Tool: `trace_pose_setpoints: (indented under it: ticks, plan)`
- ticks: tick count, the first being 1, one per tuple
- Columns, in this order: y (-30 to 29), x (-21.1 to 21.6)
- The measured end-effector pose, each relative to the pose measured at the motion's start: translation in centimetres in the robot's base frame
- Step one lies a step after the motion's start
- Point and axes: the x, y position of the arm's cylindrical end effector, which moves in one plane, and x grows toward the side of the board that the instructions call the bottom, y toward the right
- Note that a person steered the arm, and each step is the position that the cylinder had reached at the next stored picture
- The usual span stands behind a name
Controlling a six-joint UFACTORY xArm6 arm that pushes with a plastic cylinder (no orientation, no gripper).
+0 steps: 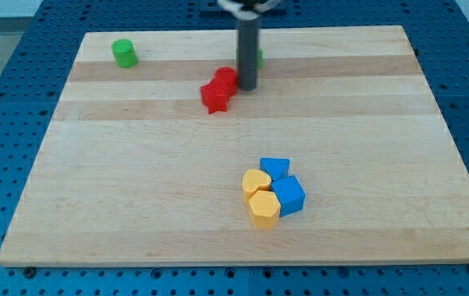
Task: Separate the red circle from the red star
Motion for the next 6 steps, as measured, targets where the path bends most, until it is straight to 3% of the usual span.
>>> trace_pose_setpoints:
  ticks: [1, 3, 4, 6]
  plan:
    - [-1.5, 0.7]
    - [3.4, -2.3]
    - [1.3, -3.7]
    - [-7.7, -1.1]
